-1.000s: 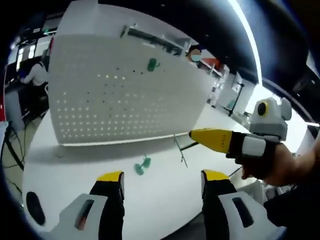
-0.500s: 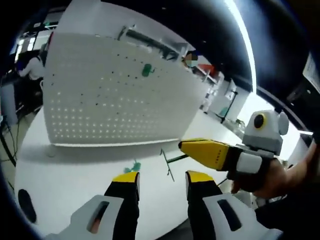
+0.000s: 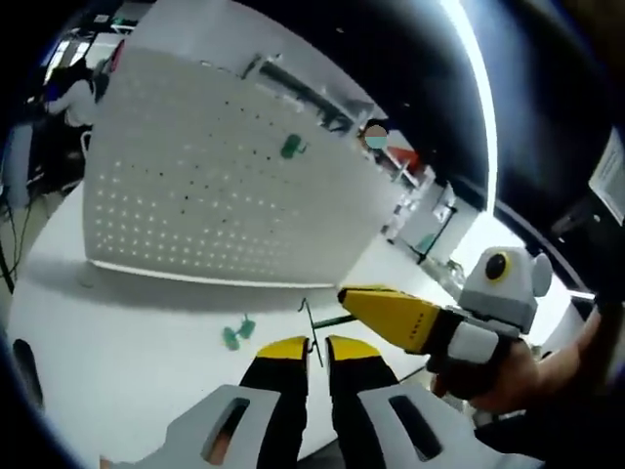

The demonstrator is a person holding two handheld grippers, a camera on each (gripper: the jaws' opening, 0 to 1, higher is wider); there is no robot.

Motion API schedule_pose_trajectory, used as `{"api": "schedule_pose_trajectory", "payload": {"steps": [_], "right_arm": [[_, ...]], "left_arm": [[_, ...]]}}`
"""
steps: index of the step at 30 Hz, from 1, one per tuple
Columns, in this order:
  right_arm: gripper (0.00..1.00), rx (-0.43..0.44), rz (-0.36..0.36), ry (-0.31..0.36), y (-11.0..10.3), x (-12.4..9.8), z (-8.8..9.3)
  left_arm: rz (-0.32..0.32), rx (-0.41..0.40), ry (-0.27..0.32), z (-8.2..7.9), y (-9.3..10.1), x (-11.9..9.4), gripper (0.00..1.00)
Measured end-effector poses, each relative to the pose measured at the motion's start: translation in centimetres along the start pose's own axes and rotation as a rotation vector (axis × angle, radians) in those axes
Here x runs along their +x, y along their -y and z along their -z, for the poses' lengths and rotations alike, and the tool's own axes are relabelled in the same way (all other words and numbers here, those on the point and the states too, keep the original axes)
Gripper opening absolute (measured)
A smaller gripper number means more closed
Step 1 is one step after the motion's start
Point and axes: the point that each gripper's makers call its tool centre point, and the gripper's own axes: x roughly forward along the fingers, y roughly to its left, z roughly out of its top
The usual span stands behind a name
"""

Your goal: Insert the hook assembly into the mounting plate slot until the hook locks in place.

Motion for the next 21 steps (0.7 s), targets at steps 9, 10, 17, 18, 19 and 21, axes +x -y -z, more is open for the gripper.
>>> {"api": "schedule_pose_trajectory", "payload": {"steps": [9,10,17,18,19,21], "right_arm": [[0.0,-0.016,-0.012,0.01,-0.64,0.06,-0.32],[0.0,-0.018,-0.011,0.009,-0.68,0.01,-0.25],[0.0,-0.03,-0.014,0.006,-0.93,-0.11,-0.03],[0.01,-0.036,-0.013,0.004,-0.93,-0.13,-0.06],[0.01,-0.034,-0.015,0.003,-0.96,-0.16,-0.07],[0.01,-0.022,-0.017,0.002,-0.97,-0.21,-0.08]], "left_arm": [[0.032,-0.062,0.009,-0.31,0.22,-0.42,0.05],[0.04,-0.059,-0.004,-0.11,0.31,-0.45,0.04],[0.02,-0.062,-0.006,-0.21,0.03,-0.48,0.02],[0.023,-0.061,-0.007,-0.21,0.07,-0.48,0.02],[0.029,-0.071,-0.015,-0.13,0.14,-0.46,0.02],[0.028,-0.074,-0.014,-0.18,0.16,-0.48,0.01]]}}
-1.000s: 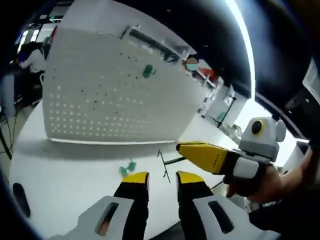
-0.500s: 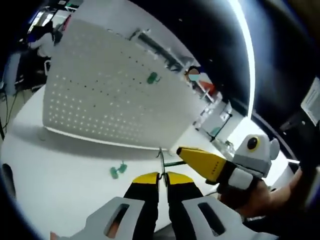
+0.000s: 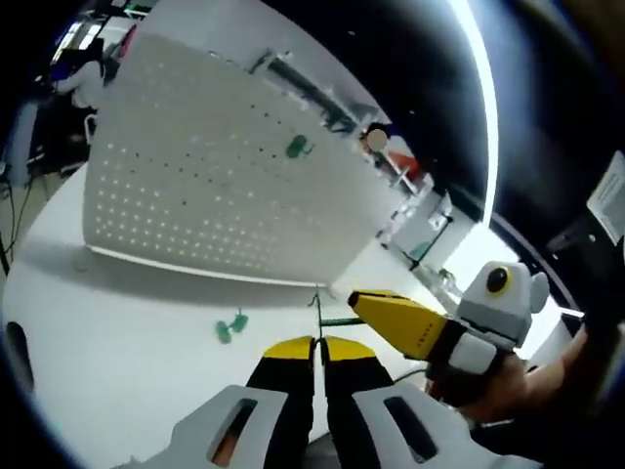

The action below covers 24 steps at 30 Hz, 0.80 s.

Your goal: Insert the hook assembly into the mounting plate slot until the hook locks in place.

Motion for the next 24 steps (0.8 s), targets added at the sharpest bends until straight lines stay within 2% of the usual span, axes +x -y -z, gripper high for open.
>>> {"api": "schedule_pose_trajectory", "payload": {"steps": [4,6,10,13,19,22,24], "right_arm": [[0.02,0.012,0.013,-0.015,0.2,0.0,-0.1],[0.06,-0.006,0.032,-0.042,0.5,0.0,-0.1],[0.12,0.055,0.004,-0.032,0.0,-0.2,-1.6],[0.13,0.056,0.004,-0.038,0.1,-0.3,-2.2],[0.13,0.072,0.012,-0.1,0.6,-0.2,-0.7],[0.13,0.072,0.016,-0.106,0.4,-0.2,-0.3],[0.1,0.077,0.013,-0.101,0.3,-0.2,-0.3]], "left_arm": [[-0.021,0.035,-0.005,-0.1,0.1,0.1,0.01],[-0.04,0.061,0.0,-0.4,0.1,0.1,0.01],[-0.081,0.133,0.019,-1.1,-0.2,-0.1,0.01],[-0.105,0.18,0.032,-1.8,-0.3,-0.2,0.01],[-0.127,0.281,0.054,-2.1,-0.3,-0.3,0.01],[-0.137,0.377,0.037,-1.8,-0.1,-0.1,0.01],[-0.129,0.388,0.044,-1.6,0.4,0.1,0.01]]}}
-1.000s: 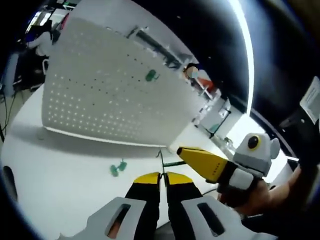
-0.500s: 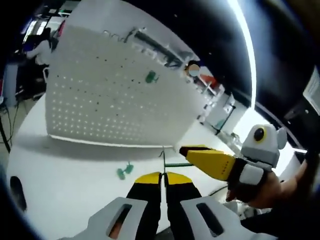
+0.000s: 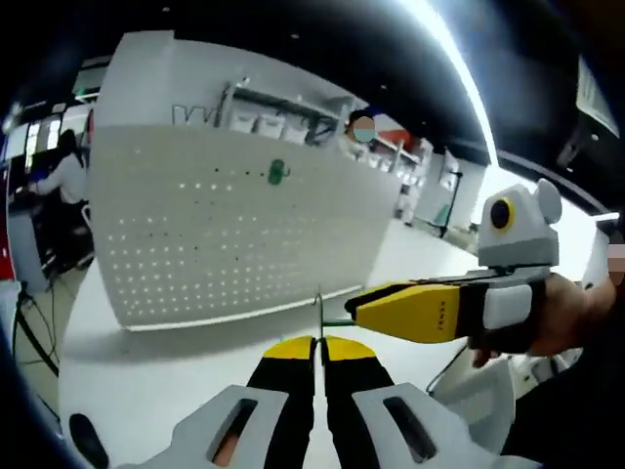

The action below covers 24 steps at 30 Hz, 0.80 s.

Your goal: Insert the hook assembly into the mounting plate slot until the hook locks in place.

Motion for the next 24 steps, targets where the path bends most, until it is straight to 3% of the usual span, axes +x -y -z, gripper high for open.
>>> {"api": "schedule_pose_trajectory", "payload": {"steps": [6,11,18,24], "right_arm": [[0.05,0.003,-0.006,0.022,0.0,-0.2,-0.6],[0.02,-0.026,-0.008,0.019,0.2,0.0,-0.9],[0.01,-0.018,-0.018,0.051,-0.2,0.1,-1.2],[0.0,0.014,-0.022,0.026,-0.1,0.3,-0.4]], "left_arm": [[0.009,0.033,0.049,-1.1,0.7,0.0,0.01],[-0.019,0.142,0.045,-1.7,0.7,0.0,0.01],[-0.016,0.094,0.072,-2.0,0.5,-0.2,0.01],[-0.014,0.075,0.029,-1.1,0.2,-0.3,0.02]]}}
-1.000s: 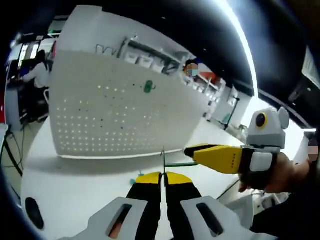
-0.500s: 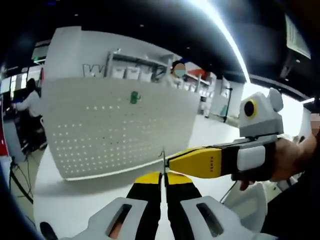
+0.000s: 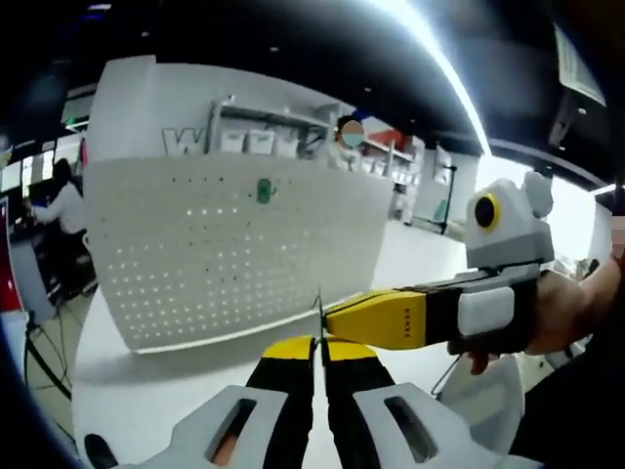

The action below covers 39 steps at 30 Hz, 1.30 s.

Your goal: Insert the hook assembly into the mounting plate slot until the hook locks in place.

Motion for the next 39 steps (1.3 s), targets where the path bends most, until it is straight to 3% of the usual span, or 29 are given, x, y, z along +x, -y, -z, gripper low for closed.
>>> {"api": "schedule_pose_trajectory", "payload": {"steps": [8,12,21,22,25,34,35,36,39], "right_arm": [[0.0,-0.032,-0.018,-0.025,-0.4,0.3,0.5],[0.0,-0.043,-0.021,-0.026,-0.7,0.4,0.6],[0.0,-0.079,-0.013,-0.026,-0.7,0.2,0.4],[0.0,-0.081,-0.012,-0.027,-0.6,0.2,0.4],[0.0,-0.088,-0.006,-0.027,-0.4,0.1,0.3],[0.0,-0.101,0.005,-0.016,-0.1,0.0,0.1],[0.0,-0.101,0.004,-0.014,-0.1,0.0,0.0],[0.0,-0.102,0.005,-0.012,-0.1,0.0,-0.1],[0.0,-0.116,0.005,-0.005,-0.1,0.0,-0.4]], "left_arm": [[-0.008,0.084,-0.024,0.8,-0.1,-0.2,0.06],[0.021,0.057,-0.041,1.1,0.3,-0.1,0.17],[0.08,-0.011,-0.009,0.8,1.4,-0.2,0.44],[0.089,-0.047,-0.002,0.8,1.6,-0.2,0.49],[0.077,-0.044,-0.006,0.9,1.5,-0.2,0.62],[0.071,-0.027,-0.011,1.2,1.1,-0.5,0.72],[0.07,-0.022,0.002,1.0,1.0,-0.5,0.74],[0.067,-0.018,0.057,0.2,0.8,-0.6,0.75],[0.066,-0.048,0.089,-0.2,0.4,-0.9,0.8]]}}
